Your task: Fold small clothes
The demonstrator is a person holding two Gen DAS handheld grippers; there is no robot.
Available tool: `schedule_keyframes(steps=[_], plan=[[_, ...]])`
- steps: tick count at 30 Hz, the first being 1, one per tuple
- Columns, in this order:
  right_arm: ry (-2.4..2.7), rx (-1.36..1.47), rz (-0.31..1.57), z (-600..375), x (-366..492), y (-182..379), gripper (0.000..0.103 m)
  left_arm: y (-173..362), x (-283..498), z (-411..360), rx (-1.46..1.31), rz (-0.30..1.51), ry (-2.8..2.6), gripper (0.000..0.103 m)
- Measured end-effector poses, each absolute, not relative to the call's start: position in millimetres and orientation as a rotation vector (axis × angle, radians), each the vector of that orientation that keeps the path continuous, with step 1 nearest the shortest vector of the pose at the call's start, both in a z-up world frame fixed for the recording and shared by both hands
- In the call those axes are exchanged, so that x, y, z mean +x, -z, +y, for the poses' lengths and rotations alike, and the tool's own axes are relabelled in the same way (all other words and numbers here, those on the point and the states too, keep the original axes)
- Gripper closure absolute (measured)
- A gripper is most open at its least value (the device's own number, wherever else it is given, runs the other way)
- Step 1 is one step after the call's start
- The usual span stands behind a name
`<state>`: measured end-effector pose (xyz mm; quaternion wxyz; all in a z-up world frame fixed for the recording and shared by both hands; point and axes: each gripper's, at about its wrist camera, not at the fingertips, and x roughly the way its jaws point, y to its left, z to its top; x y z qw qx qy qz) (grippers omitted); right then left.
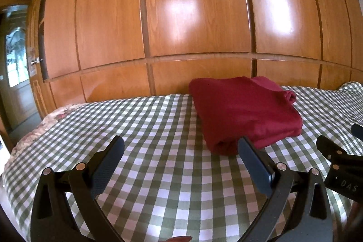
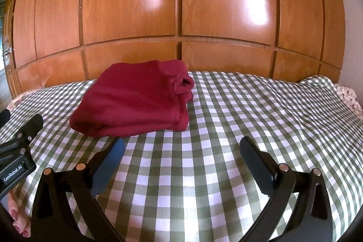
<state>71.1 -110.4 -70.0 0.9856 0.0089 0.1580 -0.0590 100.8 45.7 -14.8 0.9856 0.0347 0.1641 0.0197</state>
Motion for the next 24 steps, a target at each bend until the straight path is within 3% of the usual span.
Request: schedule_keyframes(steps=[24], plan=[[0.119, 0.028, 0.336, -113.5, 74.2, 72.0, 0.002, 16.5, 100.1, 44.7, 0.067, 0.334, -0.03, 0.004]])
